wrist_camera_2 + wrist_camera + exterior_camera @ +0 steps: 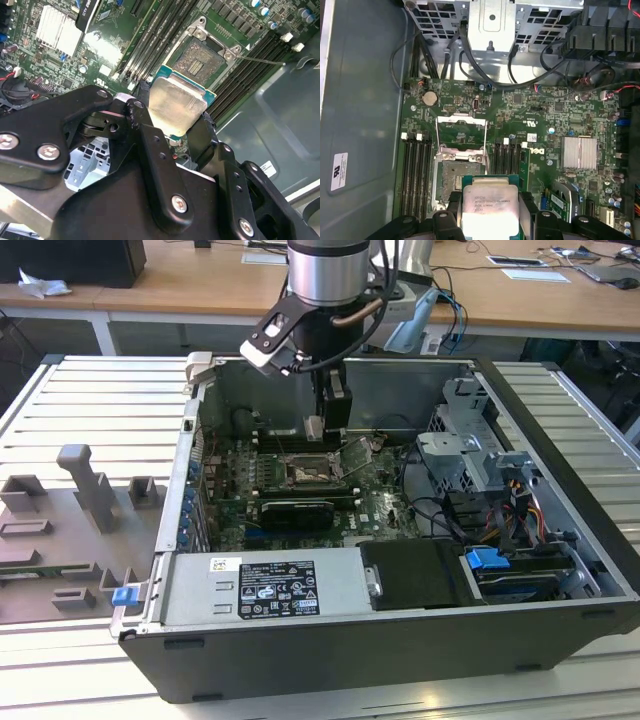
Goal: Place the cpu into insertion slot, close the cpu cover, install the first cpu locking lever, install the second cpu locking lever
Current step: 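Place the cpu into insertion slot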
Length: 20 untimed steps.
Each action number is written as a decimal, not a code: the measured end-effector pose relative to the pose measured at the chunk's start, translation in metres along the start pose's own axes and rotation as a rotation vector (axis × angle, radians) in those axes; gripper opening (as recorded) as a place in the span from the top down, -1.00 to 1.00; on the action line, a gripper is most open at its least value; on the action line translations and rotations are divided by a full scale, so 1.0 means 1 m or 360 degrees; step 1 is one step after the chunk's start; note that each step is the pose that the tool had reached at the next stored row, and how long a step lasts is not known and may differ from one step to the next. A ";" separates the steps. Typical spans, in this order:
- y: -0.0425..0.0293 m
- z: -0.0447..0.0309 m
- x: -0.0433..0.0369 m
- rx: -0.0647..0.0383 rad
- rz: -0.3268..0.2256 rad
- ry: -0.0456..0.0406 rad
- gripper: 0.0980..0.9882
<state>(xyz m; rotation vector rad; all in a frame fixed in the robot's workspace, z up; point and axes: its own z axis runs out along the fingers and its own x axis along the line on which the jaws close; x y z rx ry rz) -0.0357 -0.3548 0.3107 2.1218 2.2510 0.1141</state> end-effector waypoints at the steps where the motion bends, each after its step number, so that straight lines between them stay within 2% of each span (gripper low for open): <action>1: 0.0000 0.0004 0.0000 0.0000 0.0000 0.0000 0.00; 7: -0.0007 0.0042 0.0000 0.0000 0.0016 -0.0001 0.00; 11: -0.0015 0.0126 -0.0001 -0.0003 0.0185 -0.0016 0.00; 13: -0.0017 0.0147 0.0000 -0.0004 0.0223 -0.0019 0.00; 14: -0.0022 0.0169 0.0013 -0.0004 0.0229 -0.0025 0.00; 16: -0.0027 0.0218 0.0032 -0.0004 0.0225 -0.0027 0.00; 20: -0.0036 0.0324 0.0043 -0.0003 0.0098 -0.0016 0.00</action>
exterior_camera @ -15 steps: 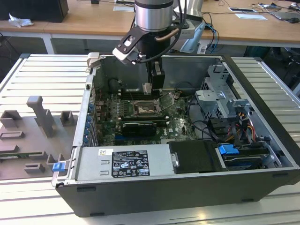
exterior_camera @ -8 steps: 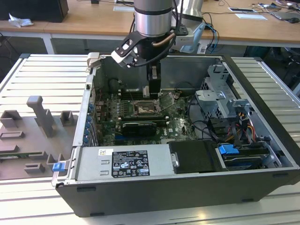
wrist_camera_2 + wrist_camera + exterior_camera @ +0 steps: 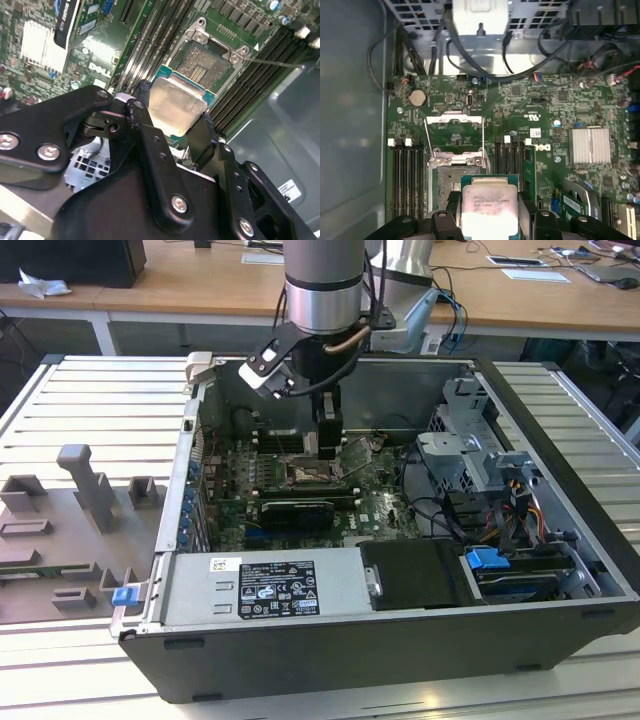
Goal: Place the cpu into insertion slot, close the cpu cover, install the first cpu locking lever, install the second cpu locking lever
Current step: 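Place the cpu into insertion slot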
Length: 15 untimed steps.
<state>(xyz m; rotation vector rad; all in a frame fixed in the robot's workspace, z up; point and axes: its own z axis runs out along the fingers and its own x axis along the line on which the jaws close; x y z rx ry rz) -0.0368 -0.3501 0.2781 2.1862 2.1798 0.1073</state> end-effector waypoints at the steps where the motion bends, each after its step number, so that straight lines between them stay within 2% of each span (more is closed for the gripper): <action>1: -0.0001 0.0007 0.0000 0.0000 -0.0005 0.0001 0.00; 6: -0.0004 0.0049 0.0000 -0.0002 -0.0007 0.0001 0.00; 15: -0.0007 0.0082 -0.0001 -0.0003 -0.0007 0.0001 0.00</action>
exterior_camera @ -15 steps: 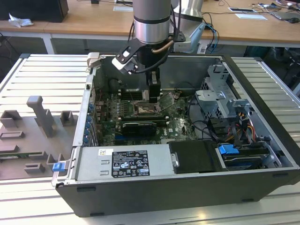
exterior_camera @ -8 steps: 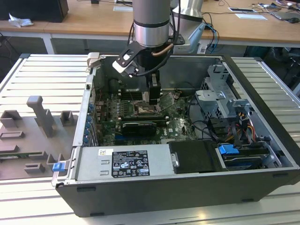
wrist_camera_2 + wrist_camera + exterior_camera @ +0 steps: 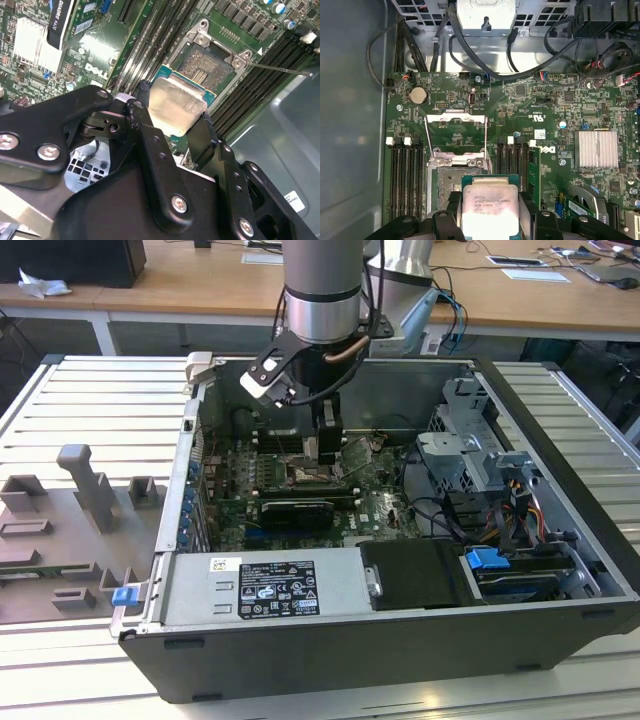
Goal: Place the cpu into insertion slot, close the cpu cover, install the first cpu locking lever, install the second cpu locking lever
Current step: 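Place the cpu into insertion slot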
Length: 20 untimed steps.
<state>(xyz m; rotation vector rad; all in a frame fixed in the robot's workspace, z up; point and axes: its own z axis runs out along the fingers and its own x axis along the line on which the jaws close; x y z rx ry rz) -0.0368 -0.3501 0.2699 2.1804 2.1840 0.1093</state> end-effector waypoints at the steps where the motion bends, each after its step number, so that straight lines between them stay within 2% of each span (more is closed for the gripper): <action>1: -0.0001 0.0008 0.0000 0.0000 0.0000 0.0000 0.00; 4: -0.0006 0.0068 -0.0001 0.0000 0.0000 0.0000 0.00; 20: -0.0012 0.0139 -0.0002 0.0000 0.0000 0.0000 0.00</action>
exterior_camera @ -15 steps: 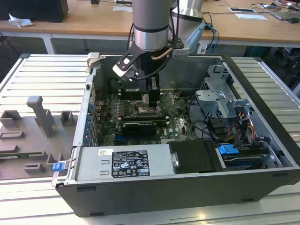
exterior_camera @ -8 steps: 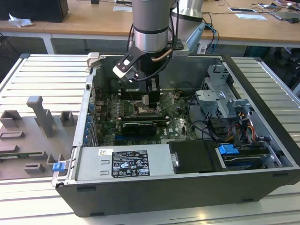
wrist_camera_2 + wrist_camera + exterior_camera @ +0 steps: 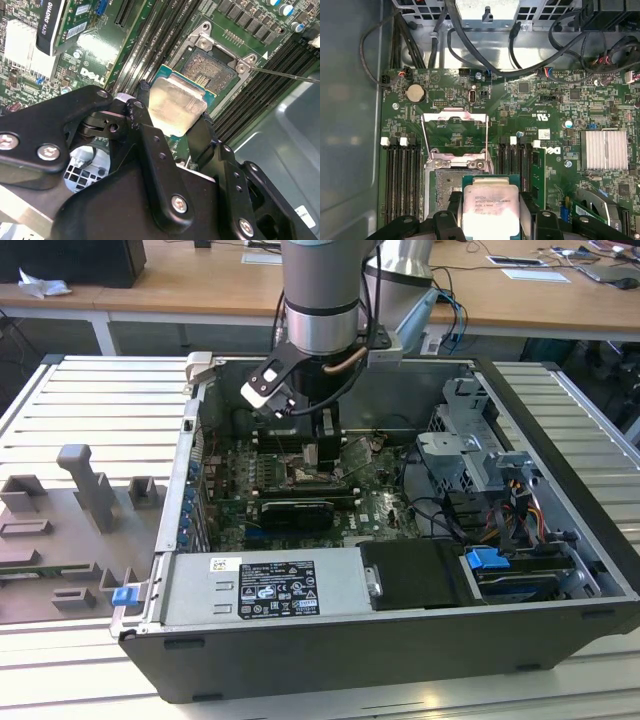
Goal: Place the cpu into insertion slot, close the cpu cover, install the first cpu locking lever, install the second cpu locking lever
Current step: 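Place the cpu into insertion slot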
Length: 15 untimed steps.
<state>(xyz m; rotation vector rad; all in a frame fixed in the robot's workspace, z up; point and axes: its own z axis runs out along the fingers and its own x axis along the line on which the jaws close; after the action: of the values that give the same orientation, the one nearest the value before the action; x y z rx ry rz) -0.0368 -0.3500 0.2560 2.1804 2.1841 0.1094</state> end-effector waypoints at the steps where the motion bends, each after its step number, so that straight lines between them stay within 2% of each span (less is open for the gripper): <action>1: -0.0001 0.0012 0.0000 0.0000 0.0000 0.0000 0.00; 3: -0.0004 0.0034 0.0014 0.0000 0.0000 -0.0001 0.00; 7: -0.0005 0.0067 0.0098 0.0000 0.0000 0.0000 0.00; 11: -0.0010 0.0124 0.0173 0.0000 0.0000 0.0000 0.00; 13: -0.0012 0.0147 0.0236 0.0000 0.0000 -0.0002 0.00; 15: -0.0017 0.0191 0.0249 0.0000 0.0000 -0.0002 0.00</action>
<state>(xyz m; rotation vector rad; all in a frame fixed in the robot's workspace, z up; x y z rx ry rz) -0.0368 -0.3249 0.2371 2.1798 2.1837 0.1081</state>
